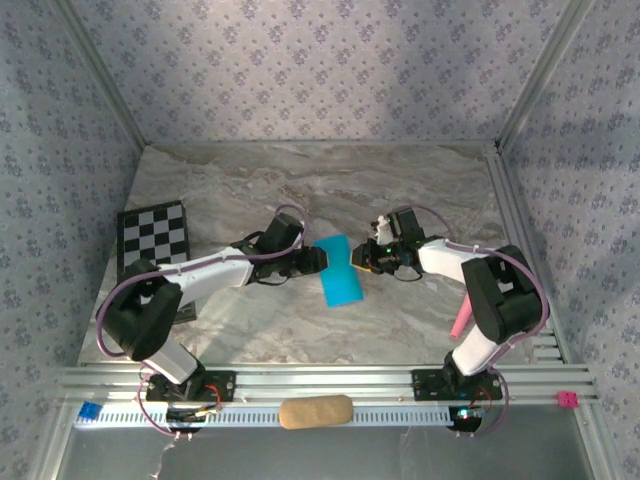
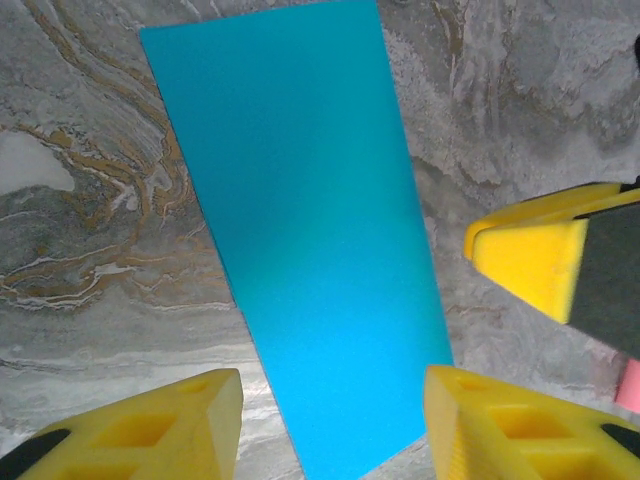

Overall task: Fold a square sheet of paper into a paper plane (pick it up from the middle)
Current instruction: Third fold the triangle at the center of the table.

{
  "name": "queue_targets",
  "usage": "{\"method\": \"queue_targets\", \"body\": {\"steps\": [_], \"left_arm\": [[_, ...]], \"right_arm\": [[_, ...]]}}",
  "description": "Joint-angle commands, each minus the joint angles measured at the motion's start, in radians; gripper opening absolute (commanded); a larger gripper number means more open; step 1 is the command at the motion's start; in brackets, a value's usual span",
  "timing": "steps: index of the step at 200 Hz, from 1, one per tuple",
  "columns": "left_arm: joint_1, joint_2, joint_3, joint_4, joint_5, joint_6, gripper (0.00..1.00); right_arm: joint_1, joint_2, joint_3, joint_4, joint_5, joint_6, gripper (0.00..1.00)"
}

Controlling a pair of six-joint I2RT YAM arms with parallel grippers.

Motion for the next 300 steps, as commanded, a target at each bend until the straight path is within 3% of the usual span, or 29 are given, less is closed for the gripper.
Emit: {"method": "queue_targets", "body": {"steps": [1, 90, 121, 190, 300], "left_arm": [[-0.003, 0.013, -0.012, 0.029, -0.002, -0.039, 0.52], [0.004, 0.058, -0.029, 0.09, 0.031, -0.085, 0.52], [0.006, 0.08, -0.027, 0.106, 0.052, -0.092, 0.52], [0.018, 0.131, -0.029, 0.142, 0.087, -0.13, 0.52], [0.021, 0.215, -0.01, 0.194, 0.124, -0.144, 0.41]], "right_arm": [[0.006, -0.003, -0.008, 0.022, -0.02, 0.034, 0.22], [0.034, 0.077, -0.002, 0.041, -0.075, 0.031, 0.16], [0.041, 0.111, -0.015, 0.022, -0.016, 0.017, 0.16], [0.043, 0.119, -0.124, 0.144, 0.017, 0.174, 0.16], [0.054, 0.121, -0.109, 0.107, 0.037, 0.178, 0.15]]}}
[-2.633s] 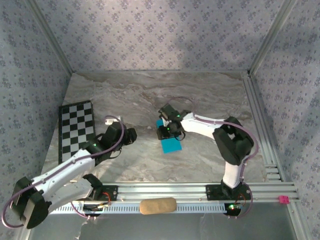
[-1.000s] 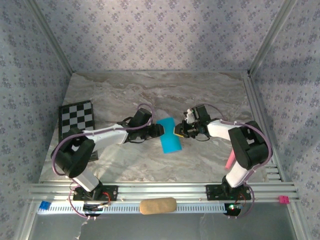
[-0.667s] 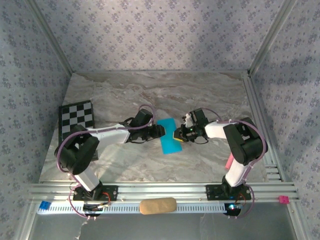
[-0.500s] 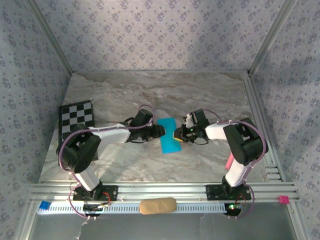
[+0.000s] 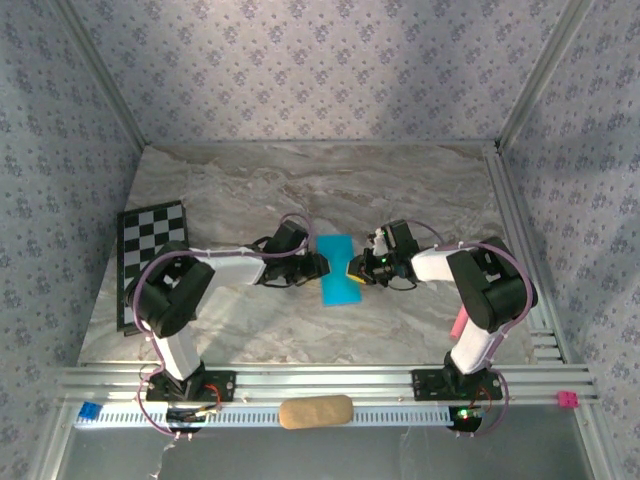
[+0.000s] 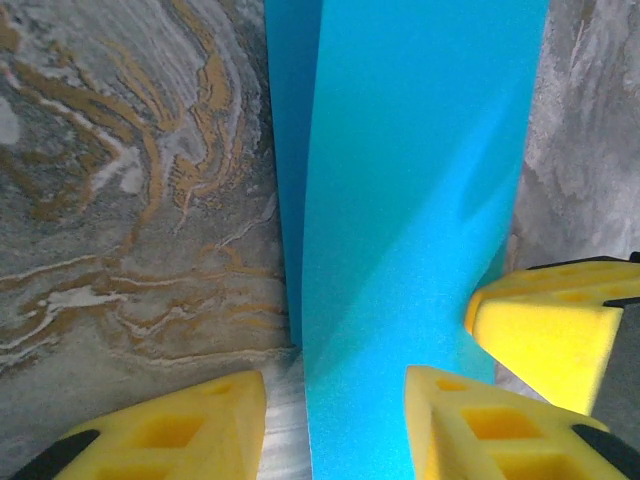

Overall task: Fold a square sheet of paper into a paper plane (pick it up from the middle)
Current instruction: Third fold the triangle at the center of the table.

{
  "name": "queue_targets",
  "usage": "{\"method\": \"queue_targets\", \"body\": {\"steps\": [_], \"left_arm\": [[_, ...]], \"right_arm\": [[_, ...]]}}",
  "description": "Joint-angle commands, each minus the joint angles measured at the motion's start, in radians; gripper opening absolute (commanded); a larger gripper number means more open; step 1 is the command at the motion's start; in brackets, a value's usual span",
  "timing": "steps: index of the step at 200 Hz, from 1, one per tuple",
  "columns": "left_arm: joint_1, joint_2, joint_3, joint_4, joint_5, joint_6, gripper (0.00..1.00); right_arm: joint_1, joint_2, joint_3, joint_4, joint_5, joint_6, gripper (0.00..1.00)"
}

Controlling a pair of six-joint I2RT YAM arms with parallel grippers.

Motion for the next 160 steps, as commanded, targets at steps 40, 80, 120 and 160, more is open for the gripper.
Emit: {"method": "queue_targets", "body": {"steps": [40, 80, 120, 160], "left_arm": [[0.0, 0.042, 0.009, 0.069, 0.043, -0.016, 0.35], [0.0, 0.038, -0.004, 0.086, 0.044, -0.028, 0.3], [0.0, 0.033, -0.011, 0.107, 0.045, -0.036, 0.29], [-0.001, 0.031, -0.014, 0.097, 0.035, -0.037, 0.27]], "right_arm": [[0.016, 0.033, -0.02, -0.078, 0.058, 0.005, 0.15], [0.016, 0.037, -0.019, -0.074, 0.062, 0.007, 0.15], [0.017, 0.039, -0.022, -0.076, 0.062, 0.004, 0.15], [0.014, 0.038, -0.022, -0.076, 0.062, 0.002, 0.15]]}}
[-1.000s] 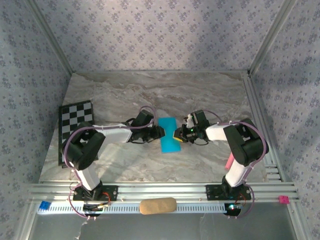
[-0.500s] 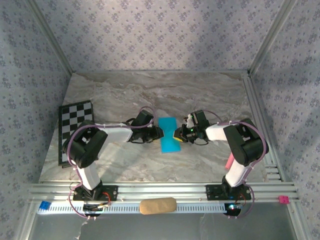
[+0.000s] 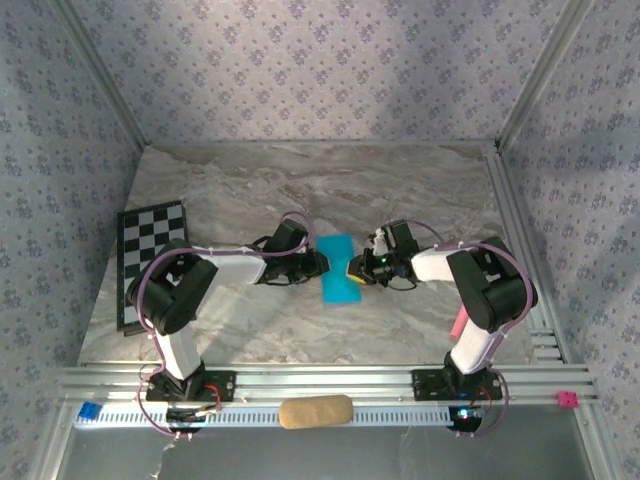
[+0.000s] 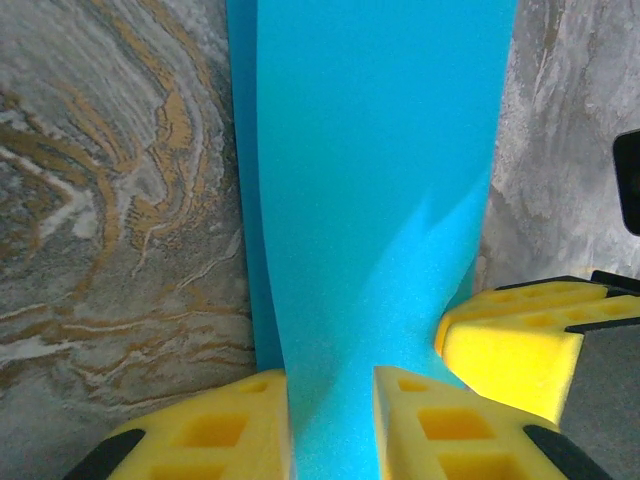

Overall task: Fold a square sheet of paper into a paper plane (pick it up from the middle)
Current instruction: Third fold the triangle at the center of the table.

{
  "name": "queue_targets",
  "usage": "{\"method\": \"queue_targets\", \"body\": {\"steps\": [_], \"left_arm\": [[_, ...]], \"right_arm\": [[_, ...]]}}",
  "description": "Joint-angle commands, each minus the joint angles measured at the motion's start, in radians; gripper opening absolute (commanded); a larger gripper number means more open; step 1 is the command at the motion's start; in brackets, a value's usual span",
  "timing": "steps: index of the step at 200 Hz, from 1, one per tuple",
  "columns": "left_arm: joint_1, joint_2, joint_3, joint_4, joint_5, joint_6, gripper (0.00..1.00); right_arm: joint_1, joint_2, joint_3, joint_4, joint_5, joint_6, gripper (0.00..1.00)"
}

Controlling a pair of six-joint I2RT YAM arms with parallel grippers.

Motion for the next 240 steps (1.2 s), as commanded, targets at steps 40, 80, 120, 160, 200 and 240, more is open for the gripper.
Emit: {"method": "queue_targets", "body": {"steps": [40, 80, 120, 160, 200, 240], "left_arm": [[-0.007, -0.003, -0.013, 0.01, -0.013, -0.01, 0.2], [-0.007, -0.026, -0.018, -0.003, -0.021, -0.021, 0.1], [-0.006, -0.061, -0.024, -0.035, -0.043, -0.03, 0.06], [-0.006, -0.087, -0.034, -0.064, -0.039, -0.037, 0.03], [-0.008, -0.133, -0.072, -0.069, -0.056, -0.049, 0.02], [-0.009, -0.158, -0.077, -0.083, -0.072, -0.052, 0.02]], "right_arm": [[0.012, 0.029, -0.02, -0.076, 0.059, 0.0, 0.15], [0.015, -0.014, -0.024, -0.077, 0.064, -0.012, 0.16], [0.018, -0.123, -0.014, -0.152, 0.141, -0.073, 0.23], [0.01, -0.28, -0.039, -0.192, 0.249, -0.116, 0.4], [0.006, -0.418, -0.086, -0.198, 0.362, -0.15, 0.46], [0.018, -0.503, -0.124, -0.21, 0.448, -0.275, 0.45]]}}
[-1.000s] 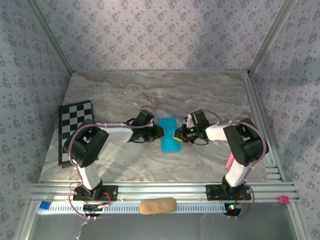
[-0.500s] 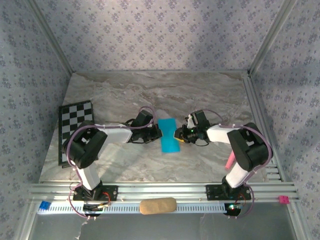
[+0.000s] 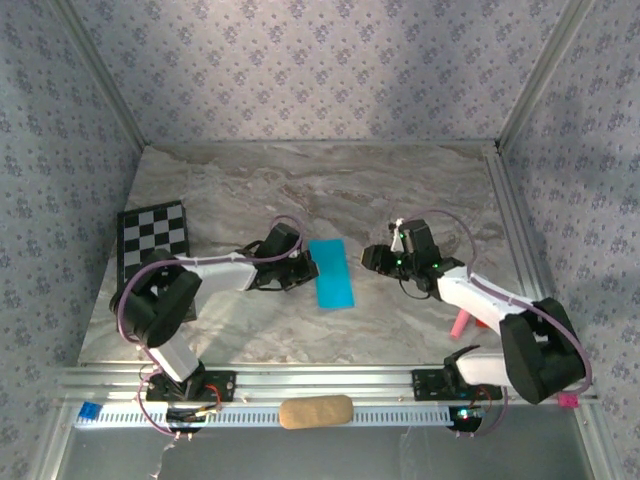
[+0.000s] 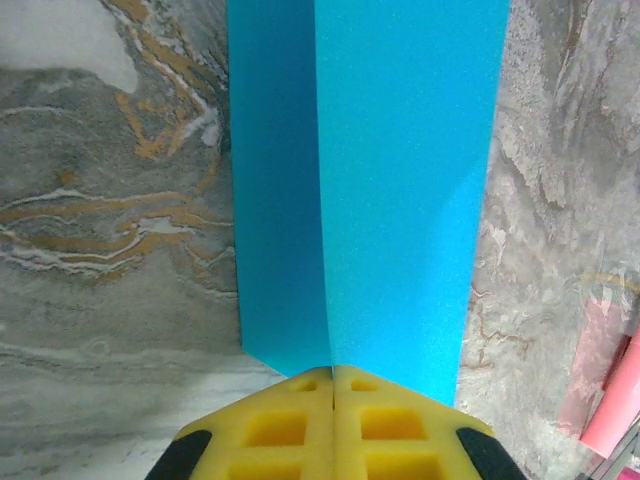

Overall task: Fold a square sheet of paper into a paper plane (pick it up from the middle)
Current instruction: Third fold the triangle at the center of the table.

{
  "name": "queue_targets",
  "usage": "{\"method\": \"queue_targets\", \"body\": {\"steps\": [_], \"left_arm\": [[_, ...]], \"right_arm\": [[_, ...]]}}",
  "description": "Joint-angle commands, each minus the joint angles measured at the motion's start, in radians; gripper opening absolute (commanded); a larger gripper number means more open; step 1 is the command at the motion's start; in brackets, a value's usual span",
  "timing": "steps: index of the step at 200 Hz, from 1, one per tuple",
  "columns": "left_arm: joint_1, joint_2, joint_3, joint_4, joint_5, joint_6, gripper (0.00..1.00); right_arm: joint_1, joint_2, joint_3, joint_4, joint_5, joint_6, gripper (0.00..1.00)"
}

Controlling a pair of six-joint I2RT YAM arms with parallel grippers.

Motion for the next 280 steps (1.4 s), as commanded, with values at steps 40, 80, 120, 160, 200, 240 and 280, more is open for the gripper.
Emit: {"method": "queue_targets", "body": {"steps": [40, 80, 120, 160, 200, 240, 280], "left_arm": [[-0.011, -0.058, -0.02, -0.009, -0.023, -0.013, 0.02], [-0.019, -0.074, -0.032, -0.006, -0.029, -0.021, 0.02], [-0.018, -0.074, -0.022, -0.007, -0.024, -0.026, 0.01], [-0.018, -0.071, 0.003, -0.034, -0.005, -0.033, 0.0], [-0.016, -0.074, 0.008, -0.031, -0.004, -0.041, 0.0], [-0.016, -0.078, 0.004, -0.018, -0.001, -0.061, 0.0], [-0.016, -0.071, 0.008, -0.008, -0.001, -0.085, 0.0]], "right_arm": [[0.076, -0.155, -0.084, 0.023, 0.154, -0.232, 0.45], [0.183, -0.245, -0.113, 0.04, 0.272, -0.402, 0.49], [0.262, -0.253, -0.101, 0.014, 0.312, -0.554, 0.52], [0.382, -0.299, -0.131, 0.057, 0.349, -0.7, 0.56], [0.457, -0.274, -0.161, 0.099, 0.281, -0.85, 0.57], [0.552, -0.168, -0.136, 0.134, 0.35, -0.89, 0.58], [0.644, -0.02, -0.114, 0.234, 0.445, -0.856, 0.58]]}}
